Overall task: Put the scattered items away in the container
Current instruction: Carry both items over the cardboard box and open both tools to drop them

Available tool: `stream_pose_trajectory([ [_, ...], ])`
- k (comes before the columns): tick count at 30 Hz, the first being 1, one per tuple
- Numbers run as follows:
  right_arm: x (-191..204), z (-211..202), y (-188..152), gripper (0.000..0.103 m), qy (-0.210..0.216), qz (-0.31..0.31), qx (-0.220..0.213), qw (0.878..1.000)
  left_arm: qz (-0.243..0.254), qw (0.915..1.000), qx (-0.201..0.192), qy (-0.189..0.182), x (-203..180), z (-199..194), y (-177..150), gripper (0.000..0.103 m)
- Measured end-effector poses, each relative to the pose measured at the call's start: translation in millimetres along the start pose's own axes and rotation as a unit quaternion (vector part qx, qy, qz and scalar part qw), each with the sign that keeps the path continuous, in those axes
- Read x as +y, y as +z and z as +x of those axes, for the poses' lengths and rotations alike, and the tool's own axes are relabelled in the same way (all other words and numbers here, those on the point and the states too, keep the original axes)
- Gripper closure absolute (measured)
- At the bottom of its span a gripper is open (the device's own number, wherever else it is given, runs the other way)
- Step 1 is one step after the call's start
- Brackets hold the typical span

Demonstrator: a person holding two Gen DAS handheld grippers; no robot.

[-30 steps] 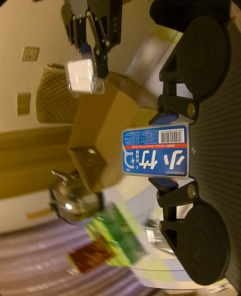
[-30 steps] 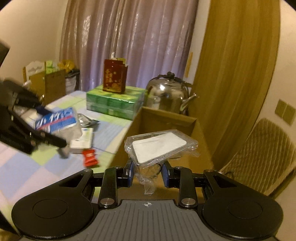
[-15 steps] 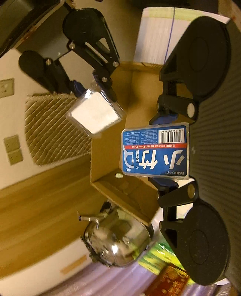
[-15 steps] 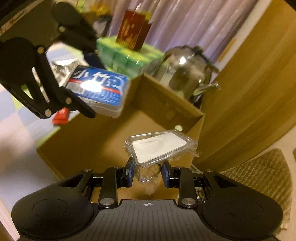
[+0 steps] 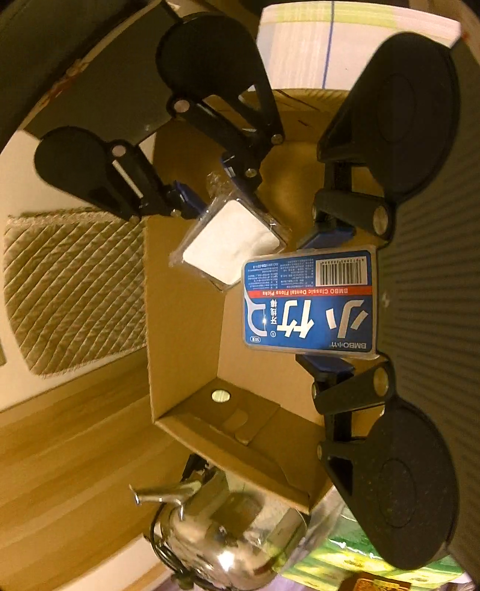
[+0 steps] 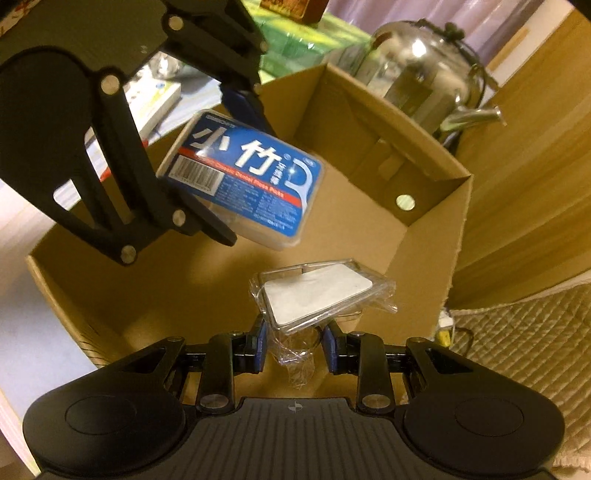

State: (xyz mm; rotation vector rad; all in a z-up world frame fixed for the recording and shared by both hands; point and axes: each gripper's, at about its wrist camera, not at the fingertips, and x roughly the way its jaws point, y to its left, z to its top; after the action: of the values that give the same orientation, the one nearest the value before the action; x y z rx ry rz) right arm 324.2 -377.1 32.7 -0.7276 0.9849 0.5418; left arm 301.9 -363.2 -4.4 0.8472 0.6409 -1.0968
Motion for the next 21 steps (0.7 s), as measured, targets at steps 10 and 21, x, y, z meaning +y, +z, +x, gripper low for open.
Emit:
stream_pose_trajectory([
  [10, -8, 23, 0, 0.076, 0.025, -0.008, 0.025, 0.999, 0.029, 0.9984, 0.042, -0.024, -5, 33, 1, 0.051],
  [21, -9, 34, -6, 0.076, 0.033, -0.009, 0.042, 0.999, 0.045, 0.9948, 0.082, -0.041, -10, 60, -3, 0.05],
])
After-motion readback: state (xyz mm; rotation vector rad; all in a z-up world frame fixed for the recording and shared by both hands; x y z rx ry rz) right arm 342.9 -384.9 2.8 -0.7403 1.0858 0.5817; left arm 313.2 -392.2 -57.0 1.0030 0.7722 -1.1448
